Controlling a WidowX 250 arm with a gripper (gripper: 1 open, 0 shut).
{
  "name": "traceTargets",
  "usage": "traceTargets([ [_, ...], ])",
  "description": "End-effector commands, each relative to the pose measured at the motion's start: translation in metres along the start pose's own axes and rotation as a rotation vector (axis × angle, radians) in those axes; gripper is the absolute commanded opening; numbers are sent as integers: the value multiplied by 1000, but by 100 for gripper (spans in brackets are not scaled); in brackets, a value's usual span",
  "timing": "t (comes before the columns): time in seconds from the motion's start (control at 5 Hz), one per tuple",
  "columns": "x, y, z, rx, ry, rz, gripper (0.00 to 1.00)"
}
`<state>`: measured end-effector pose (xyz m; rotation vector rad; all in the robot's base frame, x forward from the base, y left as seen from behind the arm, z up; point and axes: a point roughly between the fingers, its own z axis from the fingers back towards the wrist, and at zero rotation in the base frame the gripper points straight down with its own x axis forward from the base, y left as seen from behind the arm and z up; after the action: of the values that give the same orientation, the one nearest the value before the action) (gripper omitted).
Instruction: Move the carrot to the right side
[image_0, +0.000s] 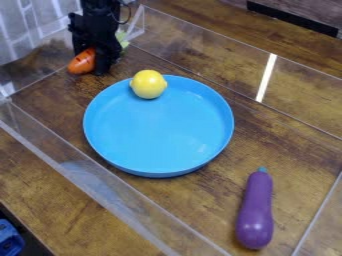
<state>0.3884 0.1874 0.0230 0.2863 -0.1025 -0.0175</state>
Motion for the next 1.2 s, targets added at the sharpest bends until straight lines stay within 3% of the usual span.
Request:
traceTargets([
  [0.0,-4,-12,-16,-10,39,6,0],
  [1.0,-12,-16,-28,19,127,79,0],
])
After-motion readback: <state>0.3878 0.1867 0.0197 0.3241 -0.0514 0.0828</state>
